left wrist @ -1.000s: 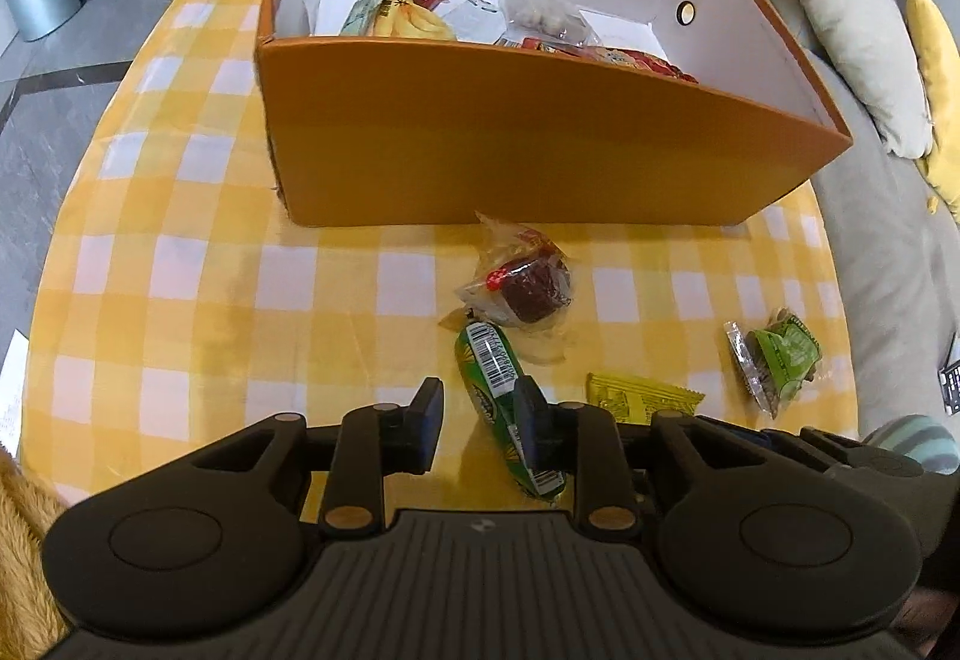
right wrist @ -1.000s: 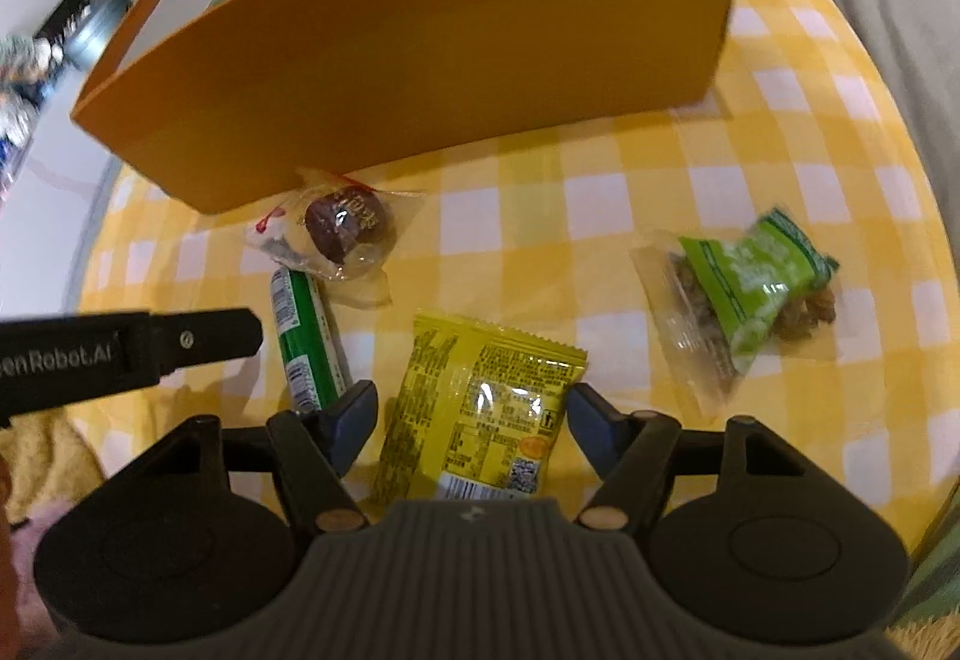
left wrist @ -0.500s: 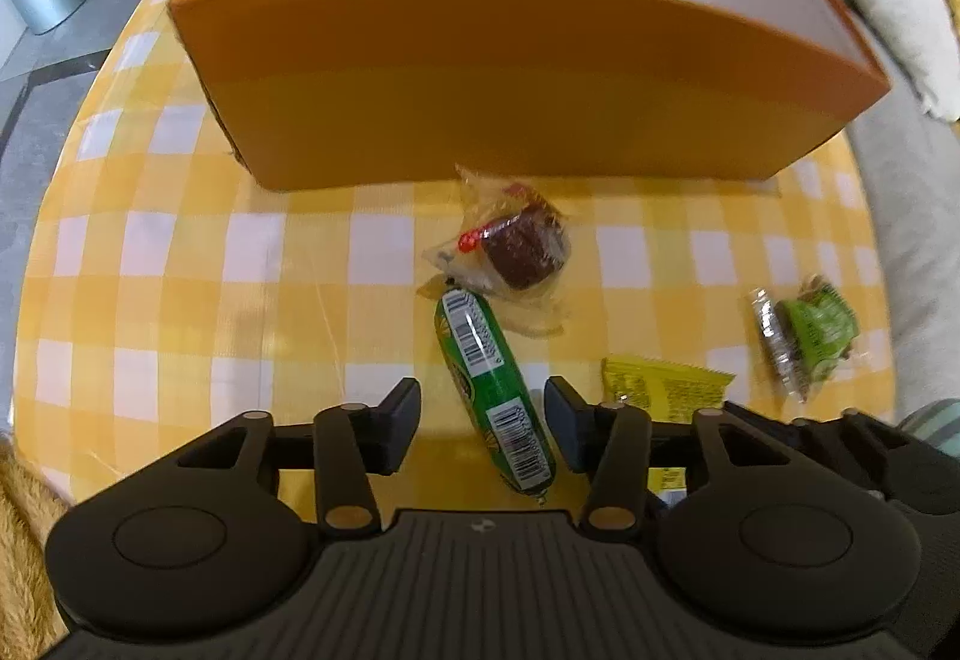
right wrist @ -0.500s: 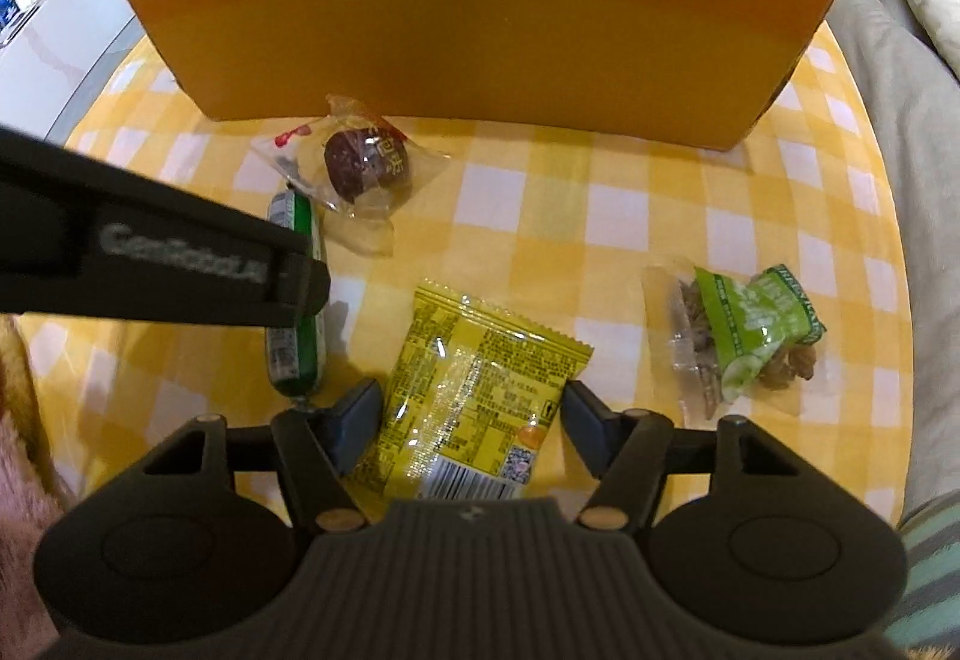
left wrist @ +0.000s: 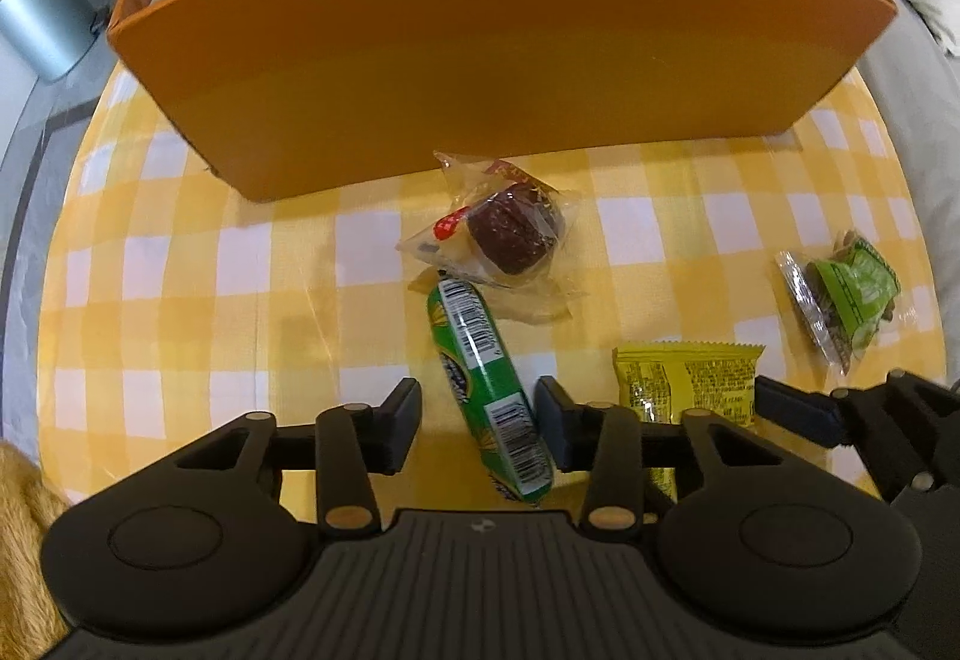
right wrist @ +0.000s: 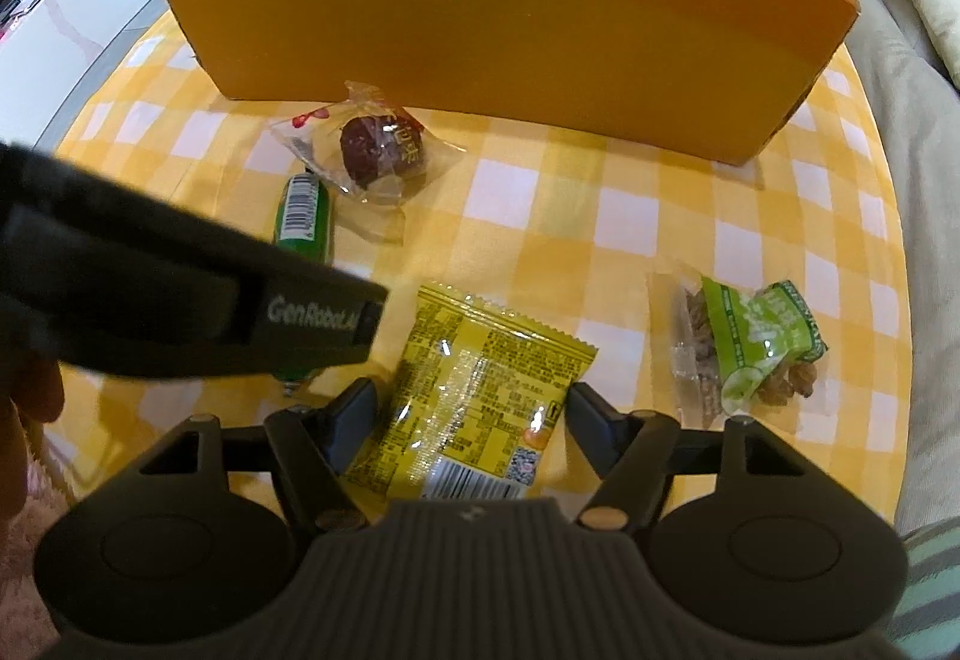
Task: Organize snacks
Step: 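Close the left gripper on the green tube while the right grips the yellow packet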
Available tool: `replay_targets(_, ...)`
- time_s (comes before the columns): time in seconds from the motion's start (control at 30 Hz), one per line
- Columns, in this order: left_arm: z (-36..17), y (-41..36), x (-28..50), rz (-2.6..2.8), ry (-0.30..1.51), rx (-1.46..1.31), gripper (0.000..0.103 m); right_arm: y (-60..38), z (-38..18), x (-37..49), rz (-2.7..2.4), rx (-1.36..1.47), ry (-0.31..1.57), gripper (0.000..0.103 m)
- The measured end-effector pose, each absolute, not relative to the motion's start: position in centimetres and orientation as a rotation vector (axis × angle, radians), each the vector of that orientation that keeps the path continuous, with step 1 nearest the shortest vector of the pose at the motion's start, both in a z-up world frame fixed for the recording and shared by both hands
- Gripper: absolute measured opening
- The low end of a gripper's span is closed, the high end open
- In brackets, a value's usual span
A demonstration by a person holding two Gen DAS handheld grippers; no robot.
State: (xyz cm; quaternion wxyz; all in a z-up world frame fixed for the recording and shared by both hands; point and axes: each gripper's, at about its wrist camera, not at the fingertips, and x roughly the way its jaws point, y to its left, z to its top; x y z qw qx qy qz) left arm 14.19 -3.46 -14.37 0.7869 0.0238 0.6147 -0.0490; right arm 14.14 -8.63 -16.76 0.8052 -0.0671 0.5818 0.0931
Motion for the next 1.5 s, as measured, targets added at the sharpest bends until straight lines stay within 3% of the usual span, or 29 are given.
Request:
replay_targets(0.07, -14.4, -3.6, 13.9, -0.100, 1.319, 0.078, 0.031, -8.7, -16.6, 14.0, 0.200, -0.139, 1.243, 0.062)
replay_targets(0.2, -14.5, -3.3, 13.6, -0.105, 1.322, 0.089, 0.028, -9.3, -16.3, 13.9, 0.206, -0.114, 1.239, 0.057)
replay_targets(0.3, -14.2, -3.2, 13.7, -0.110, 1.320, 0.109, 0.028, -9.8, -16.4, 14.0, 0.210, -0.091, 1.237, 0.057)
replay_targets(0.4, -14.3, -4.1, 14.2, -0.087, 1.319, 0.140, 0.037, -9.8, -16.4, 14.0, 0.212, -0.098, 1.234, 0.058)
replay_targets(0.9, -14.2, -4.9, 12.8, -0.084, 1.258, 0.192, 0.037, -9.3, -16.5, 13.8, 0.218, -0.136, 1.225, 0.062)
replay_targets(1.13, -14.0, -5.4, 12.7, -0.089, 1.255, 0.200, 0.028, -9.5, -16.5, 13.7, 0.206, -0.124, 1.222, 0.057)
replay_targets(1.5, -12.1, -2.6, 12.1, -0.141, 1.204, 0.037, 0.025, -10.0, -15.3, 13.3, 0.182, -0.085, 1.187, 0.056)
